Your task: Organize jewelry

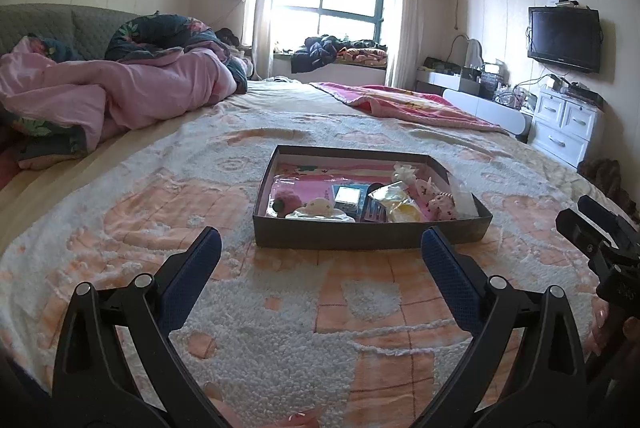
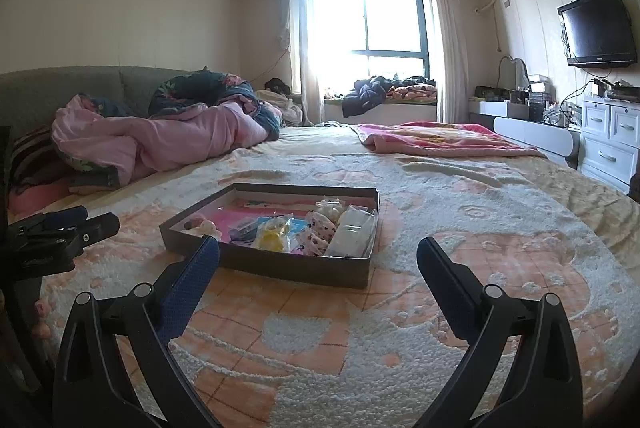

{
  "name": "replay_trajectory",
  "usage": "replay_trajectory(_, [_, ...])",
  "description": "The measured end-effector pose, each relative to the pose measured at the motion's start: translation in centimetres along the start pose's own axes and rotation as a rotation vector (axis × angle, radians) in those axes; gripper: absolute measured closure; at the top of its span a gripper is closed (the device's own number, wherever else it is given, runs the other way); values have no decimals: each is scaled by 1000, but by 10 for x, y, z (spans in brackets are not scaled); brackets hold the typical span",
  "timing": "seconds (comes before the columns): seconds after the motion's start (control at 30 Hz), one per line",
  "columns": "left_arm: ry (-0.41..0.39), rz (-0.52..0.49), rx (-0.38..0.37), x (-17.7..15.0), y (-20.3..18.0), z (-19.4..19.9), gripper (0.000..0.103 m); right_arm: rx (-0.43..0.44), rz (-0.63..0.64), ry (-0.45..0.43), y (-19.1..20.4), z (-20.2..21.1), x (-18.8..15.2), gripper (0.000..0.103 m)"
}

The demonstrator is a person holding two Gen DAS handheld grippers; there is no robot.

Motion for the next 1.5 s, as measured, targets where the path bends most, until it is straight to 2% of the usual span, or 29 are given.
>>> replay_trajectory(1.5, [1, -2, 3, 0, 1, 0, 11, 9, -15, 15, -3, -2, -4, 7])
Point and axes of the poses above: each gripper's, at about its wrist camera, not at the fingertips, and z roughly against the way its jaws point, y to its left, x to its top, the point moved 5 cm from there along -z, roughly the way its jaws point, and after that the axes turned 7 degrees about z, right-handed, at the moved point
